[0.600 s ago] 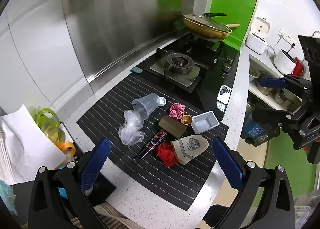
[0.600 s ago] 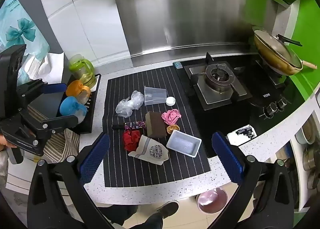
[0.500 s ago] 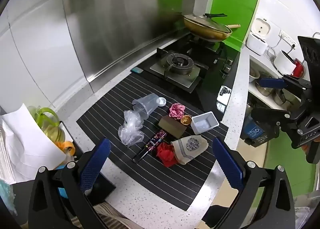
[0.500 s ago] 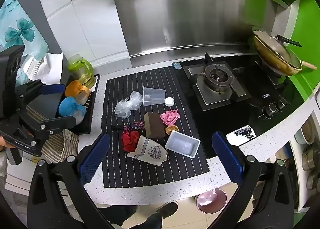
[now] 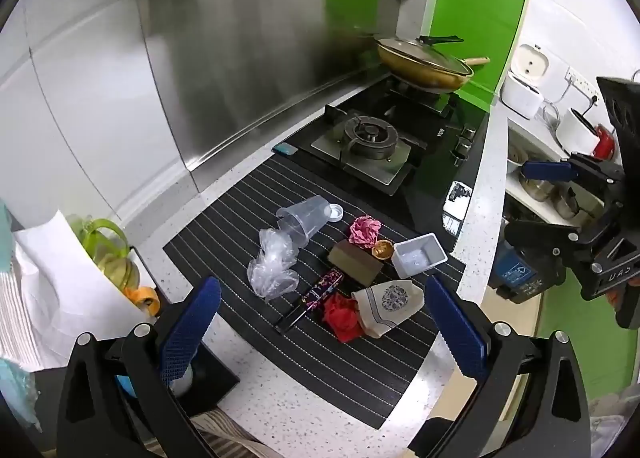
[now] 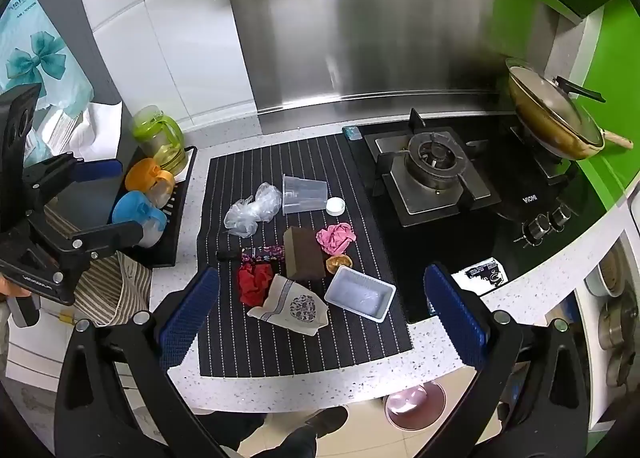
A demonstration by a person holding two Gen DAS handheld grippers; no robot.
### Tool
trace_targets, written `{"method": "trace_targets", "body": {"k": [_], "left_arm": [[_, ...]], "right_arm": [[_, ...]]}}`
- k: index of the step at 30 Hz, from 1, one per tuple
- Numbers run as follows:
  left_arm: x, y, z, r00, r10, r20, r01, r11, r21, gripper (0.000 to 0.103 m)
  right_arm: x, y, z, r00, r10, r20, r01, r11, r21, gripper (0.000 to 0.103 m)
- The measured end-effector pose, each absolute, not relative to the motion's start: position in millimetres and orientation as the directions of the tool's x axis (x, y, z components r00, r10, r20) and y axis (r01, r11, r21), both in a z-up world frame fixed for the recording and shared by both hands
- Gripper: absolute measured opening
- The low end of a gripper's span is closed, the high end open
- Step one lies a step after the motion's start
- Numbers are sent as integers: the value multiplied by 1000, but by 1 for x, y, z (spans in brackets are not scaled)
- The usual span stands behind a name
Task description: Collect trash
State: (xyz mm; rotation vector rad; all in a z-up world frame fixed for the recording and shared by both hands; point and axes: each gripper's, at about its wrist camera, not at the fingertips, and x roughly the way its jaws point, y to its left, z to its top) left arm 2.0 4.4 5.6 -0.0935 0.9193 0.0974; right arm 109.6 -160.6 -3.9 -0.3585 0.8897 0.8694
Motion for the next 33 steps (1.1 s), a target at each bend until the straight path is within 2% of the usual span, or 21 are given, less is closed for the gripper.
{"method": "trace_targets", "body": {"k": [33], "left_arm": [[2,6,2,609,54,-791,-143,989,-42,97]], "right_arm": [[112,-161,-4,314,510,-801,-790,609,78,100]]}}
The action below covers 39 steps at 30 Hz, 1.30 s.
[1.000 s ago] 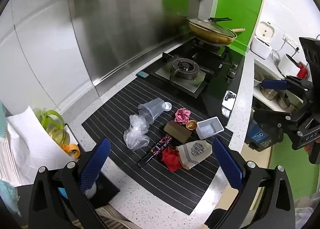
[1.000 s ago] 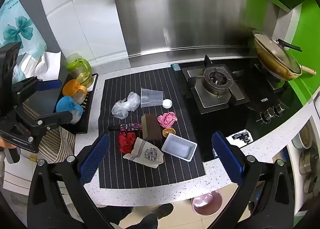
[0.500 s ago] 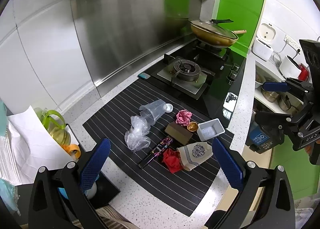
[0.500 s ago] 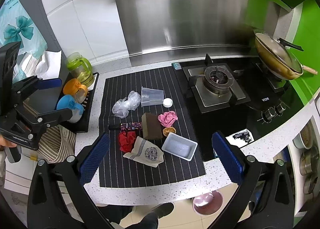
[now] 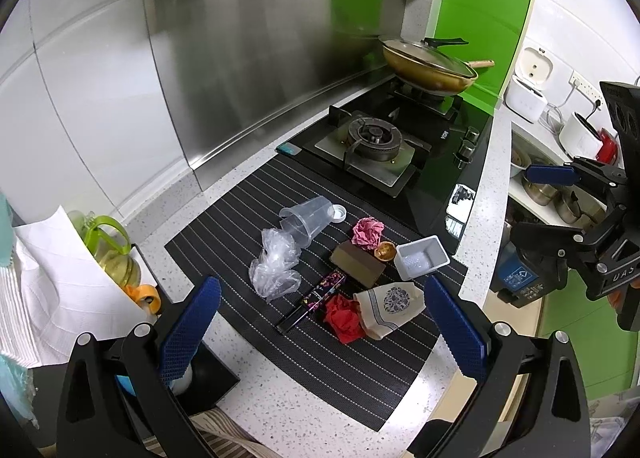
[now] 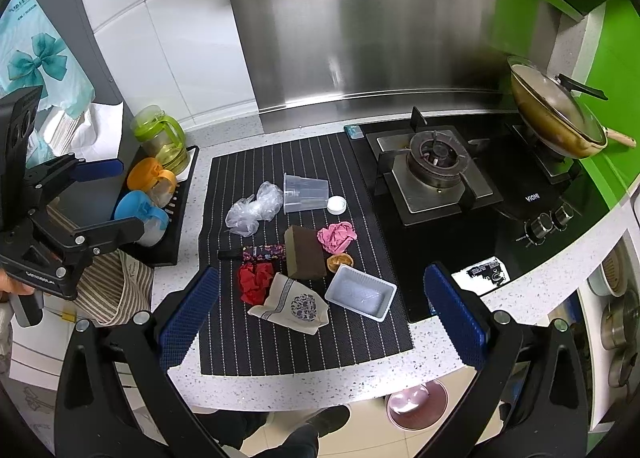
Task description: Collect trash
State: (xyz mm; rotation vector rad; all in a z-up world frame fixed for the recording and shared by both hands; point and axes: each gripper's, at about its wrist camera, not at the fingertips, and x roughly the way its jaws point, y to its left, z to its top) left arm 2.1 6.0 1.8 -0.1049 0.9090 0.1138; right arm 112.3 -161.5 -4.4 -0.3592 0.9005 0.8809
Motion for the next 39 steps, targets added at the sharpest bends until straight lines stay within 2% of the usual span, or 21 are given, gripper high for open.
{"method": "trace_targets", "body": {"k": [39], "left_arm": [[3,14,-6,593,56,-803,-148,988,-40,97]], "right_arm": [[112,-160,-14,293,499,-816,-789,608,89,100]]}}
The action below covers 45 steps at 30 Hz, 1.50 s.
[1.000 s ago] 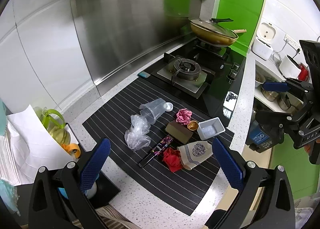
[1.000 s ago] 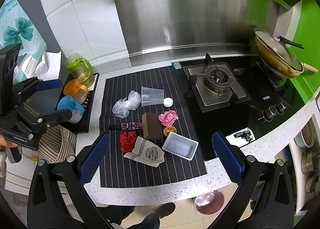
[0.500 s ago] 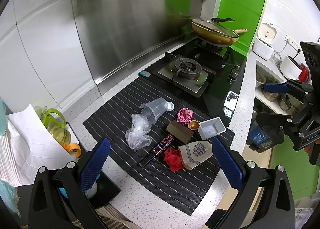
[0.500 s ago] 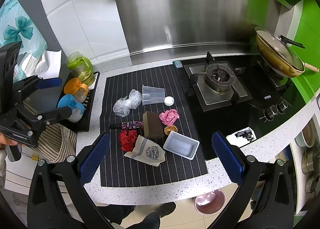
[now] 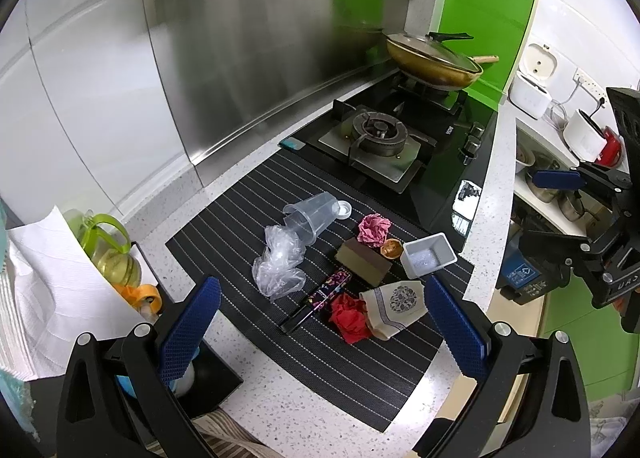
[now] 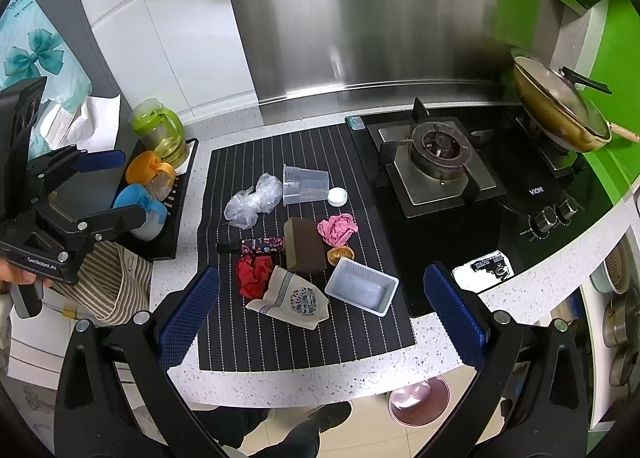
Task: Collect trash
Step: 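Grasp the crumpled clear plastic bag with the left gripper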
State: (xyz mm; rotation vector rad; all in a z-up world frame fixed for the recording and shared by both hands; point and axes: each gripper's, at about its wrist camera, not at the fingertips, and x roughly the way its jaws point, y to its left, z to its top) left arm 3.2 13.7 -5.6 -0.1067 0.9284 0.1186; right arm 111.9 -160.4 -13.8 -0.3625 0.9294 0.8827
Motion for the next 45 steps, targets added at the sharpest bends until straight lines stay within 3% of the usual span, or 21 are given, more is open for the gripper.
{"method": "trace_targets", "body": {"k": [11,33,35,37,41,43,45], "left_arm": [[42,33,-36,528,85,-845,-194,981,-22,97],[135,92,-177,233,65,-970,-326,945,-15,97],[136,94,-185,223,55,-973,-331,943,-23,89],[137,95,-191,212,46,-976,-341,940,-30,69],[136,97,-199,207,20,-978,-343,938,-53,46],[135,97,-200,209,19,-978,-343,938,-55,30],[134,98,-200,217,24,-976,-342,938,-53,22]], "right_arm": [[126,-162,-30,264,479,-837,-784,612,103,100],[158,-175,-53,232,436,-869,-749,651,127,100],[160,-176,-55,231,432,-872,-744,655,128,100],[161,-176,-57,228,429,-874,-742,658,128,100],[162,-176,-60,223,424,-878,-740,660,131,100],[161,-175,-61,221,427,-877,-739,660,135,100],[162,-174,-62,221,425,-878,-738,661,134,100]]}}
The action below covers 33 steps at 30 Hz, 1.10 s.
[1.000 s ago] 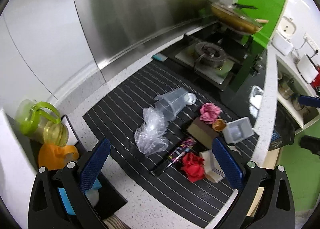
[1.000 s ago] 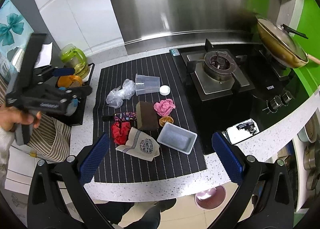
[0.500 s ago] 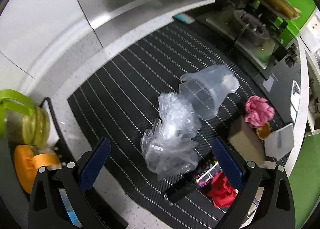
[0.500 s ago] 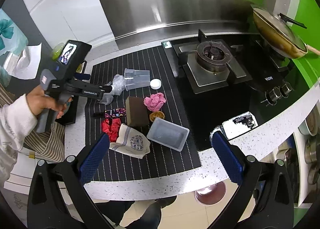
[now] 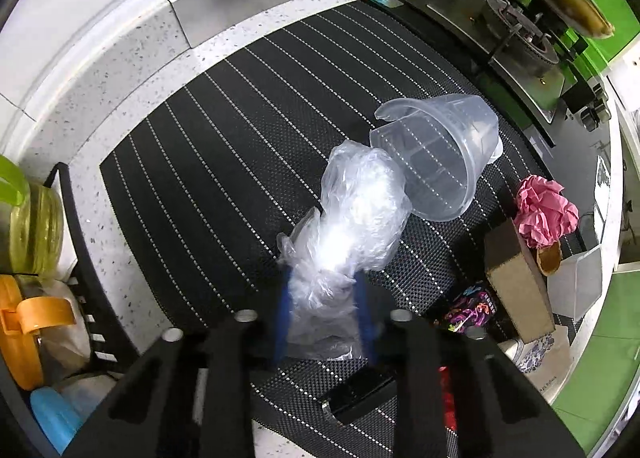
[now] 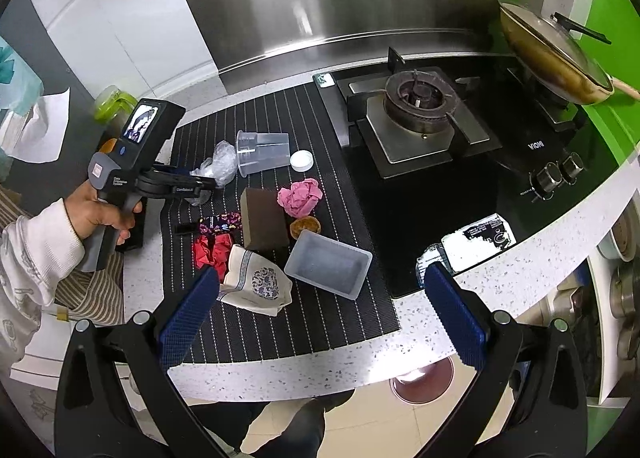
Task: Collect trash
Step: 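Grasp the crumpled clear plastic bag with the left gripper, then grasp the white plastic tray with the right gripper while the left gripper holds the bag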
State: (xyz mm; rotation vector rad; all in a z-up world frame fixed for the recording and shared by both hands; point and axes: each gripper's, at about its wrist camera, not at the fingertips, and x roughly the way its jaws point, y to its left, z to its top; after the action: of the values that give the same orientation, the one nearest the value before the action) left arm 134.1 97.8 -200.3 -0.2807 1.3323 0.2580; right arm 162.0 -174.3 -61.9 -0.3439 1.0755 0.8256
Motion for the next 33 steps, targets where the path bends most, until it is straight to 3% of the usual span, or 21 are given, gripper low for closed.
{"method": "trace_targets", "body": {"k": [4,18,26,28,30,33], "left_arm": [[124,96,-189,247,52,-968,-347,937,-38,15],[81,57,-105,449,100,-888,-305,951,-47,14],[70,43,-96,478,90,-874,-288,956,-59,14],[68,41,-97,477,83,-875,-285,956,-65,14],[67,38,-99,476,76,-876,-281,957,-70,14],[66,36,-101,474,67,-878,-279,957,-78,14]], "right_arm": [[164,-173,-65,226,418,-880,-735,666,128,100],[198,-163,-120,236,297,-925,-658,749,73,100],[216,-160,-170,151,247,-957,-624,775,101,99],[218,-161,-179,132,249,-960,-621,775,115,79],[220,-162,-188,108,249,-963,-614,778,132,71],[221,-164,-195,86,267,-960,-610,776,161,49]]}}
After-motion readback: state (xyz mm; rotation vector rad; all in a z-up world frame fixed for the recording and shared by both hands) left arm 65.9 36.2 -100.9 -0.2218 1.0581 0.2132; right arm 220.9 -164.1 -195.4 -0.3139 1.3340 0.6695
